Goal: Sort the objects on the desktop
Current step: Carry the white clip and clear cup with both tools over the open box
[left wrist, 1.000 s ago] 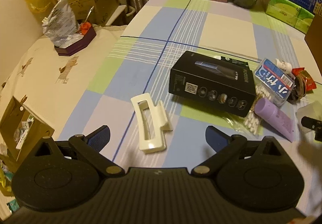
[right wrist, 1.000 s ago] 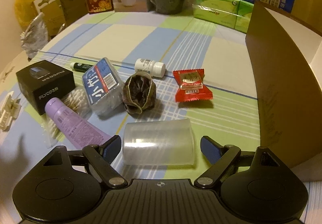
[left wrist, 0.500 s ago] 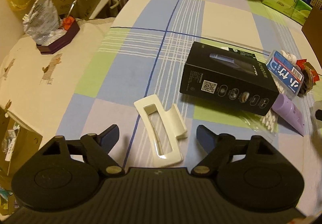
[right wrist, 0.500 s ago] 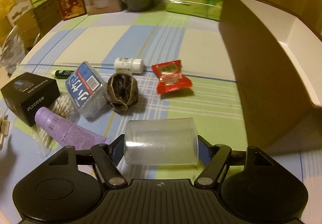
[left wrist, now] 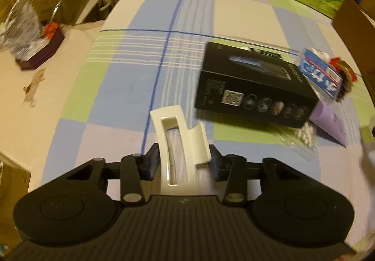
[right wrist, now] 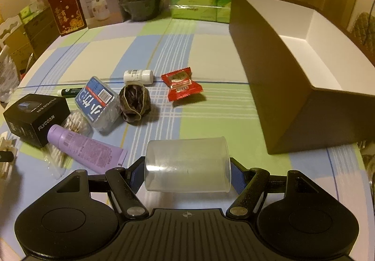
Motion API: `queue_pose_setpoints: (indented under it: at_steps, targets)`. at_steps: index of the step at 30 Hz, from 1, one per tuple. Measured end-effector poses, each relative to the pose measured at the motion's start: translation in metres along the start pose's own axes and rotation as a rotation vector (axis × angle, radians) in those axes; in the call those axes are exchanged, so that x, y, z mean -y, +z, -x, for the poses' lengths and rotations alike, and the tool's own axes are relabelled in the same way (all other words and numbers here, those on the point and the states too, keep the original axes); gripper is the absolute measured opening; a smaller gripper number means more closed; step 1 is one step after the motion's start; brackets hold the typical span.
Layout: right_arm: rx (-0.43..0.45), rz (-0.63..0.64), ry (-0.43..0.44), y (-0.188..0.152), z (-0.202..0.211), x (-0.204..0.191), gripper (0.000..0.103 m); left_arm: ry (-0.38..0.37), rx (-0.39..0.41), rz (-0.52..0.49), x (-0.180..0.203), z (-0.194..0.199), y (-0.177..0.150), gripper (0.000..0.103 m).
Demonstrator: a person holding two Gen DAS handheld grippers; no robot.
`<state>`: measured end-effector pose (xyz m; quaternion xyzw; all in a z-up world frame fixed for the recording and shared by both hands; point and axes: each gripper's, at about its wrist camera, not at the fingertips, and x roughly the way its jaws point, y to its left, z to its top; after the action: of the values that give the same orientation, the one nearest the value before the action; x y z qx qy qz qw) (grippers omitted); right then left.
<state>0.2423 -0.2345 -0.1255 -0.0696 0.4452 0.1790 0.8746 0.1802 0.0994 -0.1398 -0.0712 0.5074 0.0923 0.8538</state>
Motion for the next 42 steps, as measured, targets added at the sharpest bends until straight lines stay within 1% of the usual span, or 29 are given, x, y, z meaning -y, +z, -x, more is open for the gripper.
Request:
queue_pose_setpoints:
  at_steps: [5,8,15,20,25,30,37,42]
  targets:
    - [-0.006,-0.029,0.000,-0.009,0.011,0.001,0.069,-0.025,0.009,-0.053,0.000,0.005,-0.007,0.037]
    - [-0.009,-0.035,0.003,-0.014,0.016,-0.001,0.069,-0.033,0.019,-0.068,-0.003,0.011,-0.010,0.036]
    - [0.011,-0.034,0.039,-0.017,0.031,-0.003,0.069,-0.056,0.081,-0.093,0.000,0.049,-0.011,0.036]
    - [0.047,-0.024,0.093,-0.011,0.046,0.001,0.069,-0.095,0.143,-0.134,0.025,0.079,-0.003,0.036]
    - [0.089,-0.002,0.154,-0.001,0.067,0.015,0.069,-0.153,0.195,-0.184,0.066,0.102,0.009,0.036]
    - [0.138,0.012,0.188,0.009,0.093,0.041,0.069,-0.226,0.226,-0.239,0.120,0.117,0.020,0.036]
    - [0.202,0.000,0.170,0.022,0.126,0.093,0.069,-0.349,0.271,-0.324,0.201,0.132,0.039,0.036]
    - [0.227,-0.014,0.133,0.031,0.140,0.140,0.069,-0.435,0.289,-0.373,0.262,0.135,0.054,0.037]
